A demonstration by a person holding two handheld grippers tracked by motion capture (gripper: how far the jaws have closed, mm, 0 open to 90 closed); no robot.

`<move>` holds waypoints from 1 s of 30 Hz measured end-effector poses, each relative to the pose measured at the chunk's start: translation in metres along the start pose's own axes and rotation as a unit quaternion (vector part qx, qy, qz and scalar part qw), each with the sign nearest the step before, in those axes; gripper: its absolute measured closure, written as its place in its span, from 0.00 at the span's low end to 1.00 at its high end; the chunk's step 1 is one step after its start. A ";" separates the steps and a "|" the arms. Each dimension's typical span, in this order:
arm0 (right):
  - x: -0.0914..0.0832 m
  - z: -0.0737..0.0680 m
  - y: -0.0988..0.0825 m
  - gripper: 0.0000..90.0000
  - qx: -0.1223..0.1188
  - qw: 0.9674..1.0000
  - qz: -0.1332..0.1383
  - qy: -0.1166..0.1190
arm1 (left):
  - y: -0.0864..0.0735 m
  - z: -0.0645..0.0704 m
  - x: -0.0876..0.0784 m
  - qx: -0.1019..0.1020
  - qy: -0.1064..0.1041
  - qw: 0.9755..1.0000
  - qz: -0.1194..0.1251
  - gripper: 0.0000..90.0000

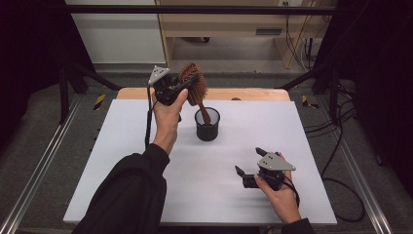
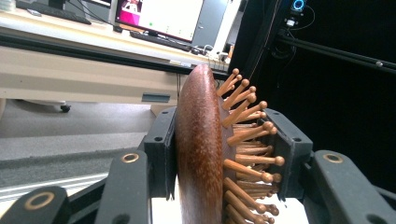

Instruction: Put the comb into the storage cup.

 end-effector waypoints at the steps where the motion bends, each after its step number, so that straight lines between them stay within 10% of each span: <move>1: 0.000 0.000 0.000 0.07 0.000 1.000 0.000 0.000 | -0.001 0.000 0.001 0.000 -0.001 1.000 -0.001 0.57; 30: 0.001 0.002 -0.002 0.06 0.020 1.000 -0.014 0.005 | -0.025 0.004 0.004 -0.010 -0.004 1.000 -0.025 0.57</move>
Point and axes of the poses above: each handheld gripper's, and its own axes: x roughly forward along the jaws, y roughly out of its top, z roughly to its right, the point moved 1 cm from there along x, roughly forward along the jaws, and after that the axes turned 7 degrees about x, right-handed, at the moved point
